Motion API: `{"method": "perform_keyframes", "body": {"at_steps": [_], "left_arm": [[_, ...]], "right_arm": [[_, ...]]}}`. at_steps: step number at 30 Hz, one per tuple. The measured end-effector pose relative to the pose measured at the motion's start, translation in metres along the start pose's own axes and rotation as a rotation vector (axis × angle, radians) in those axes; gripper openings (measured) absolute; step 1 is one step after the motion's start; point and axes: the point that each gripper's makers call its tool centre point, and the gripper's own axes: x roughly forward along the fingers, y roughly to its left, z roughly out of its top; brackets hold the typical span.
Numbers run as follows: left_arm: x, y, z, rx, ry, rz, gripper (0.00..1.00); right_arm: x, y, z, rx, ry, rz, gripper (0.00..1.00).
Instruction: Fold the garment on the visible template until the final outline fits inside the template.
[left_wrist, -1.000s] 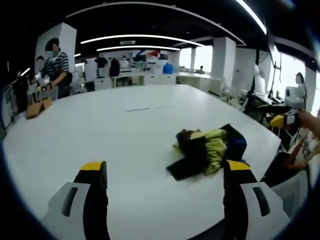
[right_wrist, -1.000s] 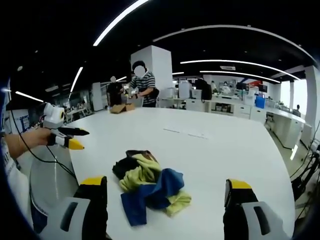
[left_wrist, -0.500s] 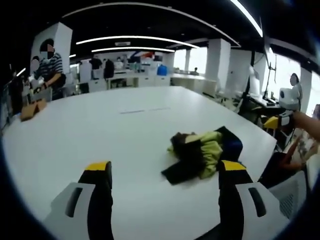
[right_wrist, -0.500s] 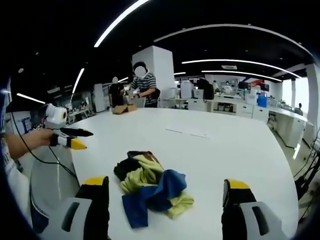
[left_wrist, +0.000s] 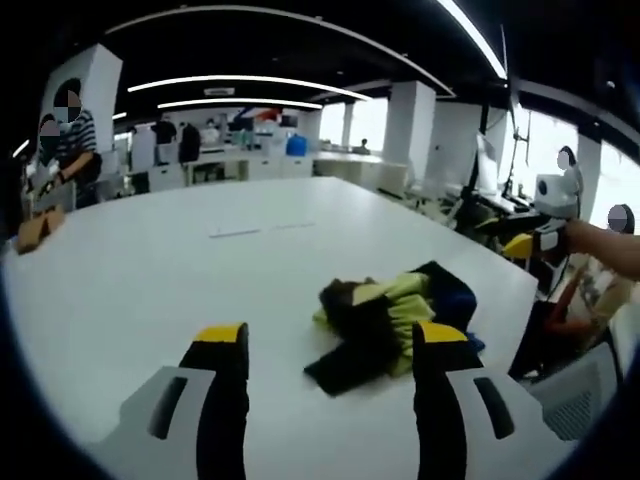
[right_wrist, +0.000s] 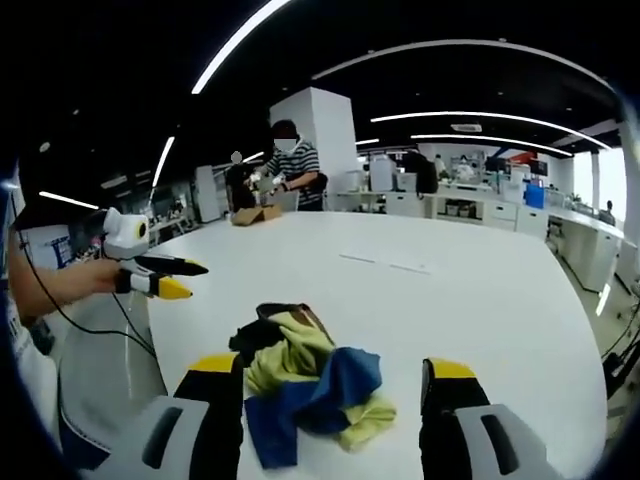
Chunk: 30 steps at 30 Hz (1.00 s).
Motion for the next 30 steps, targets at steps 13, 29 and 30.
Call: {"method": "perform_keyframes", "body": {"at_steps": [13,29,30], "left_arm": [[0.032,0.008,0.011,-0.074,-0.018,-0.046,0.48],[0.065,0.012,0.013,-0.12,0.015,-0.088,0.4],[0.066,0.012,0.013,-0.121,0.017,-0.09,0.4]], "right_arm": [[0.031,-0.011,0.001,0.067,0.055,0.004,0.45],[0.071,-0.029,0.013,0.088,0.101,0.008,0.37],[0.073,-0.03,0.013,0.09,0.104,0.008,0.37]]}}
